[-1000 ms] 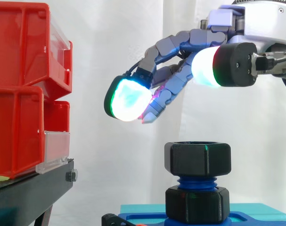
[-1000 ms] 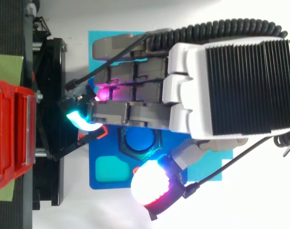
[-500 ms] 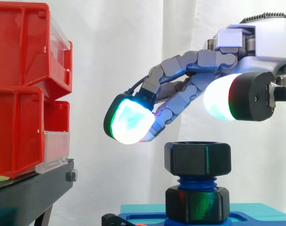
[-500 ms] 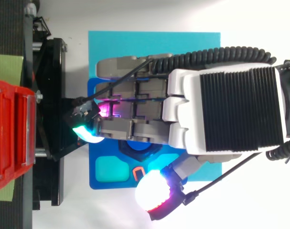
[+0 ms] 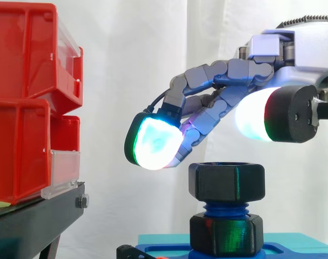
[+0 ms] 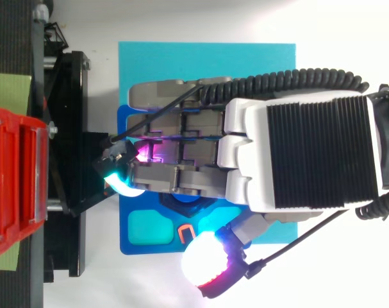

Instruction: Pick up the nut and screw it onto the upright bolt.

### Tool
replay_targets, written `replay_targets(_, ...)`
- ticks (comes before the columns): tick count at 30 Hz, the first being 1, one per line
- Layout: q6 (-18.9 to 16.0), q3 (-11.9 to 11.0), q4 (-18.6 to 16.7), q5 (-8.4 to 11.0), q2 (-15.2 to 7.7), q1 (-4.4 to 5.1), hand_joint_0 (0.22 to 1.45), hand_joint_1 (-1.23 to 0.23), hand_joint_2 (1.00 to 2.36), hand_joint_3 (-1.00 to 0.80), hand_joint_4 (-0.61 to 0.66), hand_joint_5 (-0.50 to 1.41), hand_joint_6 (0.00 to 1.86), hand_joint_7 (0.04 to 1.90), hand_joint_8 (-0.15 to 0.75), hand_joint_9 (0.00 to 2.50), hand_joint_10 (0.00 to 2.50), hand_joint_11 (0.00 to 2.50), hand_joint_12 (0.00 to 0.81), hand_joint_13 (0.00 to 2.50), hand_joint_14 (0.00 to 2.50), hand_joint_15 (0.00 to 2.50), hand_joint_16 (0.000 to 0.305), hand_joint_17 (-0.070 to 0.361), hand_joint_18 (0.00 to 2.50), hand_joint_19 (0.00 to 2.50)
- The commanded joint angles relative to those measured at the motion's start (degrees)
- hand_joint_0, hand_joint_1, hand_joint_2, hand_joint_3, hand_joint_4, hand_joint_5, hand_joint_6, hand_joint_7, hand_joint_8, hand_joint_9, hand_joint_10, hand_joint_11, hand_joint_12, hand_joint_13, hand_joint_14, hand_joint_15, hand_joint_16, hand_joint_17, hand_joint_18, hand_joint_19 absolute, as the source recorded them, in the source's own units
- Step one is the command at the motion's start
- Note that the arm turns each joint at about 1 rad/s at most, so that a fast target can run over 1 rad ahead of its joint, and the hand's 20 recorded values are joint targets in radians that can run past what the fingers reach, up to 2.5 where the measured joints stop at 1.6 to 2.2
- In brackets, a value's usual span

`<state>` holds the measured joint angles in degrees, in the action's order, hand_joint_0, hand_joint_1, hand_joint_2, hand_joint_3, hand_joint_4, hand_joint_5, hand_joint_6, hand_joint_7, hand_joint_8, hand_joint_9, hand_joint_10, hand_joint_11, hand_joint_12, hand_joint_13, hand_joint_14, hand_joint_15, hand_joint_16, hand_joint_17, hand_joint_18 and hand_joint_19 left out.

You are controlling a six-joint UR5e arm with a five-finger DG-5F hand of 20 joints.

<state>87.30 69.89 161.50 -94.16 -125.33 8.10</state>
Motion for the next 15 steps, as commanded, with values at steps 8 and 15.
replay_targets(8,-0.1,0.0,1.1,0.03,0.0,-0.01,0.5,-0.25,1.0,-0.5,0.26,-0.07,0.5,1.08,0.218,0.55,0.0,0.0,0.246,0.61,0.0,0.0,0.024,0.055,0.26,0.0)
replay_targets(15,0.0,0.0,2.1,-0.06,0.0,-0.19,0.5,-0.26,1.0,-0.5,0.25,-0.06,0.5,1.11,0.222,0.58,0.0,0.0,0.241,0.65,0.0,0.0,0.025,0.055,0.29,0.0)
